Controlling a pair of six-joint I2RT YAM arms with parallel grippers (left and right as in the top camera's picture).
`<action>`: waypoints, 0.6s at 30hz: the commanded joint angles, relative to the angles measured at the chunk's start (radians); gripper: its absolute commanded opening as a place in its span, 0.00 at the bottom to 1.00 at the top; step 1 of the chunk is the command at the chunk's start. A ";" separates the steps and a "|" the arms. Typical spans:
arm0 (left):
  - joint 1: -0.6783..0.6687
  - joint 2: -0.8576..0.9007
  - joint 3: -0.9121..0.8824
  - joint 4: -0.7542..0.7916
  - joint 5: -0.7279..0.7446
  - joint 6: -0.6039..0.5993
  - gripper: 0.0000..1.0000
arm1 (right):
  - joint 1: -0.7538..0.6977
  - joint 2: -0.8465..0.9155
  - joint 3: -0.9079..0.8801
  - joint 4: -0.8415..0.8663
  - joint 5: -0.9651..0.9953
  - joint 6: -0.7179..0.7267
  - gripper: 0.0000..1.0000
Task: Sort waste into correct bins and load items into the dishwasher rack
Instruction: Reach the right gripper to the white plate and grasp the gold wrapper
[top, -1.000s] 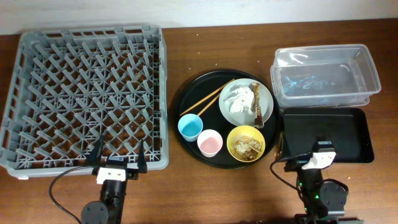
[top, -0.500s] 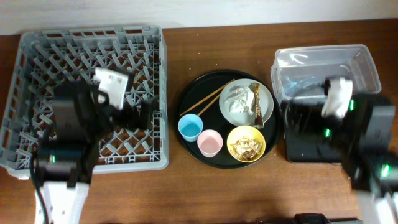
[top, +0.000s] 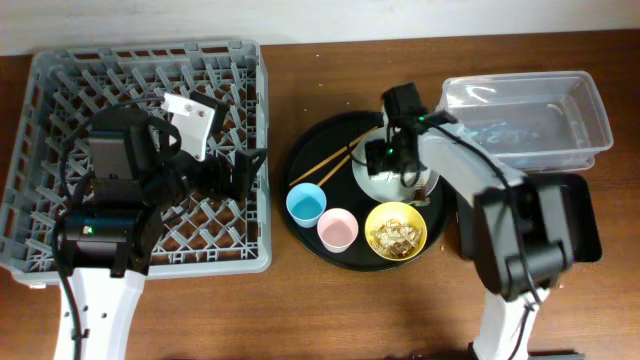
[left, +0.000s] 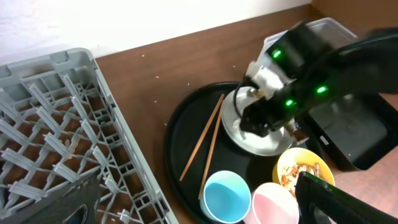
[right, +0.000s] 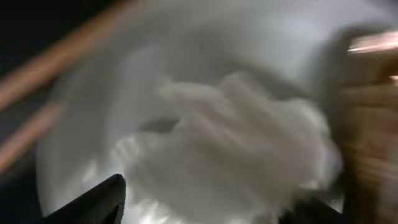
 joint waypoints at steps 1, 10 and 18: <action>0.002 -0.001 0.019 0.001 0.018 -0.006 0.99 | 0.000 0.037 0.011 0.013 0.029 0.024 0.33; 0.002 -0.001 0.019 0.001 0.018 -0.006 0.99 | -0.084 -0.294 0.241 -0.260 -0.006 0.068 0.04; 0.002 -0.001 0.019 0.001 0.018 -0.006 0.99 | -0.419 -0.189 0.241 -0.190 -0.098 -0.016 0.60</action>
